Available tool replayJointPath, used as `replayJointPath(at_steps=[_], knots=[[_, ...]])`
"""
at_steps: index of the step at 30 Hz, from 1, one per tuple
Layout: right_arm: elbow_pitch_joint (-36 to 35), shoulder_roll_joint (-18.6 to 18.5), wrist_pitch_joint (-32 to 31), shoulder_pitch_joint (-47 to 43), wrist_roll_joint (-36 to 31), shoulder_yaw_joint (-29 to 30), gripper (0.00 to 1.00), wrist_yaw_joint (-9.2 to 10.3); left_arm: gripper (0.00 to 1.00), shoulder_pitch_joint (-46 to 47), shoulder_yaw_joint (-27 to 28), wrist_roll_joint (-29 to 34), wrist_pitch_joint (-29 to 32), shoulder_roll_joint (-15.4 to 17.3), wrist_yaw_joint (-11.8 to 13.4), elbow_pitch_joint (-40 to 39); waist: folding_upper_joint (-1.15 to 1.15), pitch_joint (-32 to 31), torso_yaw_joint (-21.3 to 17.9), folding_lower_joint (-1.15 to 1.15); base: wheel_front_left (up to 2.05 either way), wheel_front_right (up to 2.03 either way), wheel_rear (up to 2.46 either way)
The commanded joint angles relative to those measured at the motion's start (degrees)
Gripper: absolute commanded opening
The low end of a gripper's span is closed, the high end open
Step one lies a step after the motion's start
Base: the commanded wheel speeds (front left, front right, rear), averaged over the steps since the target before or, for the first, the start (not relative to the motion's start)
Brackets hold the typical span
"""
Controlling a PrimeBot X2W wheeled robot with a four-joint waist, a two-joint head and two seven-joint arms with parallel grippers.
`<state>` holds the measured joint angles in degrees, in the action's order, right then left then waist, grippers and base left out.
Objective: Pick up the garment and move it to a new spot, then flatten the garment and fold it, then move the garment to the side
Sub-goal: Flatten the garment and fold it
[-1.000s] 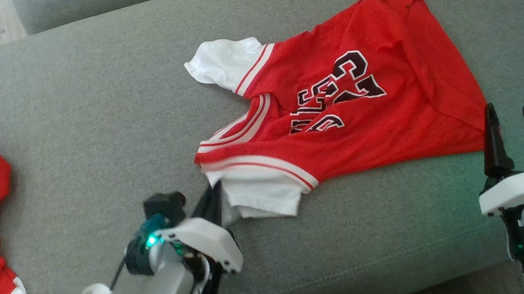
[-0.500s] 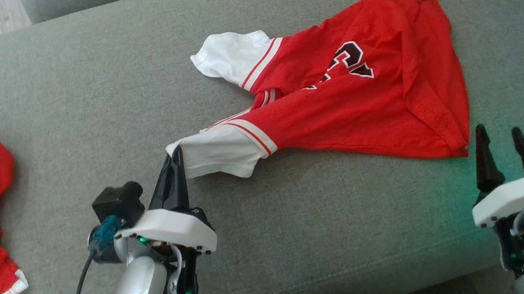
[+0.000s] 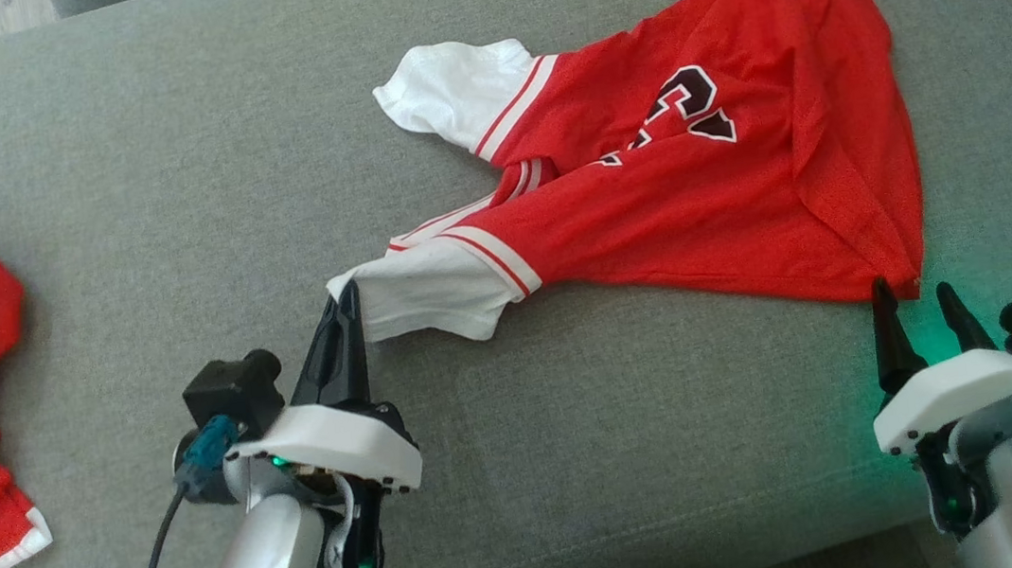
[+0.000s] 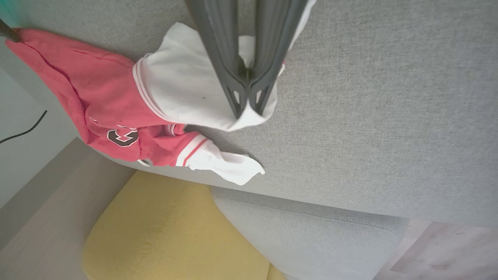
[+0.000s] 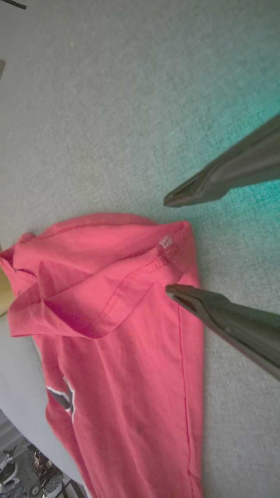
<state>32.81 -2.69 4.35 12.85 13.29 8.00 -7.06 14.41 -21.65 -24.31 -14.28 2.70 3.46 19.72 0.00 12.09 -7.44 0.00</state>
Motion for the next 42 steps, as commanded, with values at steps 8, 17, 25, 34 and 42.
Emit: replayJointPath(at_steps=[8, 17, 25, 34, 42], knots=[[6.0, -0.2, 2.5, 5.8, -1.1, 1.3, 1.00, -0.43, 0.00, 2.5, 0.6, -0.4, -0.7, 0.2, -0.2, -1.8, 0.00, 0.8, 0.4, 0.00, 0.00, 0.00, 0.00], [12.1, -0.2, 5.2, 9.0, -1.0, 3.5, 1.00, -0.43, 0.00, 2.8, 0.6, -0.2, -0.7, 0.2, -0.2, -1.5, 0.00, 1.3, 1.1, 0.00, 0.00, 0.00, 0.00], [13.2, -0.2, 7.5, 9.4, -2.3, 4.0, 1.00, -0.43, 0.00, 2.7, 0.4, -0.5, -0.7, 0.2, -0.2, -1.0, 0.00, 0.6, 1.4, 0.00, 0.00, 0.00, 0.00], [9.3, -0.2, 7.2, 8.1, -7.4, 6.3, 0.27, -0.43, 0.00, 2.2, 1.0, -0.7, -0.7, 0.2, -0.1, -0.6, 0.00, -0.8, 0.9, 0.00, 0.00, 0.00, 0.00], [2.6, -1.7, 2.5, 5.3, -8.4, 2.0, 0.00, -0.43, 0.00, 1.8, 1.7, -0.6, -0.7, 0.2, -0.1, -0.3, 0.00, -2.4, 0.4, 0.00, 0.00, 0.00, 0.00]])
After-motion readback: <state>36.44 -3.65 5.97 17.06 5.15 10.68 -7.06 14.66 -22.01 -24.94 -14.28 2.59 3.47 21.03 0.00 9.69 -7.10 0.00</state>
